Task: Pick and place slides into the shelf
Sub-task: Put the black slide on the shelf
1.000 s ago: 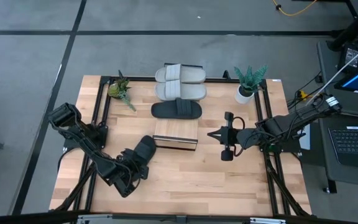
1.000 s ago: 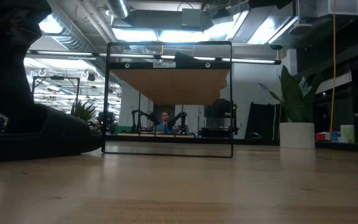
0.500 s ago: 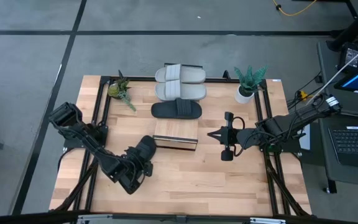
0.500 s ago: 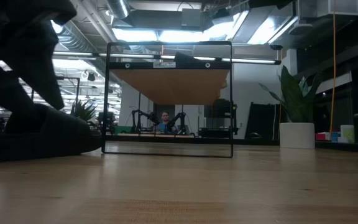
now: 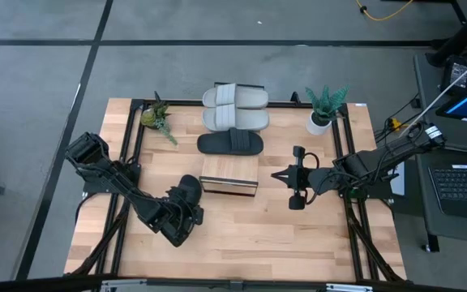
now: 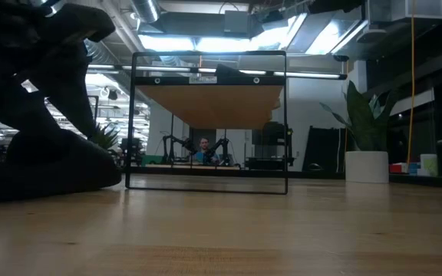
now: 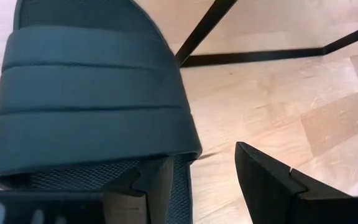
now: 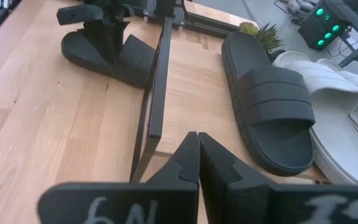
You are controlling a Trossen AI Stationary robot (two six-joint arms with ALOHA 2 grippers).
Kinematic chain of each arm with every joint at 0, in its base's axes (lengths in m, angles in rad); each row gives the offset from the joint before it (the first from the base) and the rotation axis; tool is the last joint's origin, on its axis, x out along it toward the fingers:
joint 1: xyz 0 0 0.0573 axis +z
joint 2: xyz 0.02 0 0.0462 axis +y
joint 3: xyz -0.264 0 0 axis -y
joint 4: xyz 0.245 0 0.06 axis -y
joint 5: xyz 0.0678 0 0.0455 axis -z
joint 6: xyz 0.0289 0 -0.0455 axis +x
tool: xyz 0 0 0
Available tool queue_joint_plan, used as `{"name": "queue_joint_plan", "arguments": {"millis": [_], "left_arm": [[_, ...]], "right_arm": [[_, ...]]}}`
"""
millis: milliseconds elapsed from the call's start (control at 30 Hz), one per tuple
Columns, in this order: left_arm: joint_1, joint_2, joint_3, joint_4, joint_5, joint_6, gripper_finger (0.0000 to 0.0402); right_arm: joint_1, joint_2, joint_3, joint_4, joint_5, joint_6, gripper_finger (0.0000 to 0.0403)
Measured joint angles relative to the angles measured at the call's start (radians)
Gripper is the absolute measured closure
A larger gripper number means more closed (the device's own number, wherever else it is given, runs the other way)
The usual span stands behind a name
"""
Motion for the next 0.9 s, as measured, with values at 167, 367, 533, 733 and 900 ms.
{"name": "queue_joint_plan", "arguments": {"millis": [167, 367, 533, 733, 900], "left_arm": [[0.005, 0.000, 0.000, -0.001, 0.072, 0.001, 0.0239], [-0.012, 0.000, 0.000, -0.007, 0.152, 0.001, 0.0239], [-0.041, 0.000, 0.000, -0.064, 0.224, -0.008, 0.0239], [-0.092, -0.001, 0.000, -0.178, 0.257, -0.076, 0.0239], [-0.122, -0.001, 0.000, -0.242, 0.262, -0.124, 0.0239]], "right_arm": [[0.000, 0.000, 0.000, -0.021, 0.000, 0.003, 0.0400], [0.000, 0.000, 0.000, -0.022, 0.000, 0.003, 0.0400], [0.000, 0.000, 0.000, -0.022, 0.000, 0.005, 0.0400], [0.000, 0.000, 0.000, -0.022, 0.000, 0.008, 0.0400], [0.000, 0.000, 0.000, -0.022, 0.000, 0.027, 0.0400]]}}
